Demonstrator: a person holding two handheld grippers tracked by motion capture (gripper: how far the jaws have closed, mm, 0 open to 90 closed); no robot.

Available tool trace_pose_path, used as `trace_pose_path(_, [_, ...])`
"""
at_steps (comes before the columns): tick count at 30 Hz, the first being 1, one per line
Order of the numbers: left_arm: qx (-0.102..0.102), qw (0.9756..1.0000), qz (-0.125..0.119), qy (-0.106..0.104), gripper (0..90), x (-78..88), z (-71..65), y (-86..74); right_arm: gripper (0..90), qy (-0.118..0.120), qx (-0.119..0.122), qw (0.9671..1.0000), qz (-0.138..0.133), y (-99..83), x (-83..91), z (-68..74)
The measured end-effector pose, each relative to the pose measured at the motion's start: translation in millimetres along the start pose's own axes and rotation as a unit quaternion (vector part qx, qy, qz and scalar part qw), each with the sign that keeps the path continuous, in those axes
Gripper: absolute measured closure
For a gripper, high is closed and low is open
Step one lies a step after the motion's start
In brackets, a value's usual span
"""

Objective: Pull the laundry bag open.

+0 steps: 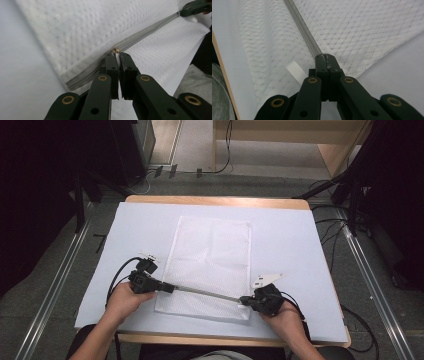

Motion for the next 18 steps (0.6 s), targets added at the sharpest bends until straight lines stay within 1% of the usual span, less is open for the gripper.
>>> trace_pose_path(1, [0.004, 1.0000, -0.002, 0.006, 87.9, 1.7, 2.7, -1.0, 90.0, 0.000, 0.001, 1.0000, 0.001, 0.3, 0.0, -0.4])
trace_pose_path(2, [0.006, 1.0000, 0.001, 0.005, 87.9, 3.7, 5.4, -2.8, 90.0, 0.003, 0.004, 1.0000, 0.001, 0.7, -0.3, -0.8])
trace_pose_path(3, [0.007, 0.9999, 0.001, 0.009, 87.9, 6.1, 8.4, -4.3, 90.0, 0.005, 0.004, 1.0000, 0.002, 0.9, -0.3, -1.1])
trace_pose_path(4, [0.009, 0.9997, 0.001, 0.021, 87.9, 8.6, 12.6, -6.1, 90.0, 0.006, 0.004, 1.0000, 0.002, 0.9, -0.4, -1.2])
trace_pose_path(5, [0.007, 0.9994, 0.010, 0.031, 87.9, 11.7, 18.0, -9.6, 90.0, 0.006, 0.005, 1.0000, 0.001, 0.9, -0.3, -1.4])
trace_pose_path(6, [0.014, 0.9994, 0.007, 0.031, 87.9, 15.7, 23.3, -12.4, 90.0, 0.005, 0.005, 1.0000, 0.001, 0.9, -0.2, -1.5])
trace_pose_path(7, [0.027, 0.9995, 0.005, 0.016, 87.9, 20.4, 27.1, -14.8, 90.0, 0.005, 0.006, 1.0000, 0.002, 1.0, -0.2, -1.6])
trace_pose_path(8, [0.035, 0.9993, -0.006, 0.009, 87.9, 24.6, 29.8, -15.5, 90.0, 0.006, 0.002, 1.0000, 0.005, 1.1, -0.2, -1.4])
trace_pose_path(9, [0.041, 0.9990, -0.016, 0.010, 87.9, 27.9, 31.0, -15.3, 90.0, 0.008, 0.002, 1.0000, 0.005, 1.5, -0.5, -1.7])
trace_pose_path(10, [0.036, 0.9989, -0.016, 0.026, 88.0, 30.2, 33.1, -16.2, 90.0, 0.009, 0.006, 0.9999, 0.006, 1.8, -0.7, -2.2])
trace_pose_path(11, [0.034, 0.9982, -0.023, 0.043, 88.0, 31.9, 35.2, -16.0, 90.0, 0.010, 0.007, 0.9999, 0.007, 2.1, -0.9, -2.3])
trace_pose_path(13, [0.040, 0.9983, -0.018, 0.038, 88.0, 30.5, 36.0, -17.1, 90.0, 0.011, 0.006, 0.9999, 0.005, 2.7, -1.3, -2.5])
trace_pose_path(15, [0.043, 0.9983, -0.021, 0.035, 87.9, 30.9, 35.5, -17.1, 90.0, 0.011, 0.006, 0.9999, 0.006, 2.6, -1.0, -2.8])
trace_pose_path(17, [0.040, 0.9984, -0.018, 0.035, 87.9, 31.0, 35.0, -17.2, 90.0, 0.011, 0.003, 0.9999, 0.008, 2.5, -0.2, -3.8])
trace_pose_path(18, [0.036, 0.9986, -0.016, 0.034, 87.8, 30.7, 34.8, -17.3, 90.0, 0.012, 0.002, 0.9999, 0.008, 2.6, -0.2, -4.2])
Point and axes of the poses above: each handheld gripper's, and its own axes: x roughly backward along the jaws, y roughly out of its top, z roughly to its left, the point moved 8 cm from there along -x, roughly forward along the jaws, and after that the axes turned 2 degrees about -y, right-handed, at the moved point
